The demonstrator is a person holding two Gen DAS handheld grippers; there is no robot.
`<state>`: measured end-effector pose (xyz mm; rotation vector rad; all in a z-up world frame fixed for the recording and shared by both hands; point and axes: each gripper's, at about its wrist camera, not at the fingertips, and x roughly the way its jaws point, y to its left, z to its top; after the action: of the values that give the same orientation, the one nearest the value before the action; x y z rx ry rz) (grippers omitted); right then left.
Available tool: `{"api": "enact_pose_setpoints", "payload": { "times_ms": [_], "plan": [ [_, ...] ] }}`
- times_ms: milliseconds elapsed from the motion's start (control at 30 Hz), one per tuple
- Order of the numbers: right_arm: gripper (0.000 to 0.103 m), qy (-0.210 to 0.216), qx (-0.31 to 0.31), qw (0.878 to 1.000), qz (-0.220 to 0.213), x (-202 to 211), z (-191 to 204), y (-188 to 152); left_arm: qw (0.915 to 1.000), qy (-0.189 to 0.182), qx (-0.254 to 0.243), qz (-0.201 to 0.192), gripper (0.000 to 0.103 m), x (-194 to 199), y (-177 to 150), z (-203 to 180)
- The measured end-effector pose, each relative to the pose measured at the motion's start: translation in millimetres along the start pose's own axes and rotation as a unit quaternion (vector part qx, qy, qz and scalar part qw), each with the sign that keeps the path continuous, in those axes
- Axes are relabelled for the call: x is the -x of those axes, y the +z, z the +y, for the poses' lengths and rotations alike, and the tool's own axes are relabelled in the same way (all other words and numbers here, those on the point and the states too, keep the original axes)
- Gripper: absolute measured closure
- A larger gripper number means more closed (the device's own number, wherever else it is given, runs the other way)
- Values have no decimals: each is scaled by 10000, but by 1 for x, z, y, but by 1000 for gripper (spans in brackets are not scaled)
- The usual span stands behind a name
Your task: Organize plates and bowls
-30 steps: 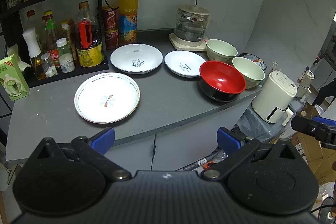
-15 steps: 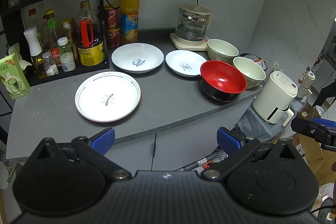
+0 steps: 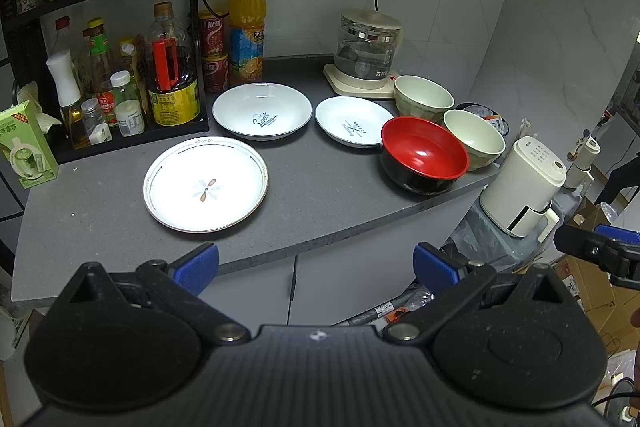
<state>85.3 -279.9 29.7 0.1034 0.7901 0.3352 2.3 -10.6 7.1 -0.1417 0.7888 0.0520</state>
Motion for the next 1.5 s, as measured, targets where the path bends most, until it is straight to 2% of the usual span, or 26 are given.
{"api": "enact_pose_setpoints", "payload": {
  "times_ms": [1000,1500],
  "plan": [
    [0,-16,68,10000,15,-1,-4,6,10000,17,34,-10,1,0,-1,2],
    [0,-241,-148,9996,57,-17,-23,20,9998,-1,51,188,1,-20,29,-18]
  ]
}}
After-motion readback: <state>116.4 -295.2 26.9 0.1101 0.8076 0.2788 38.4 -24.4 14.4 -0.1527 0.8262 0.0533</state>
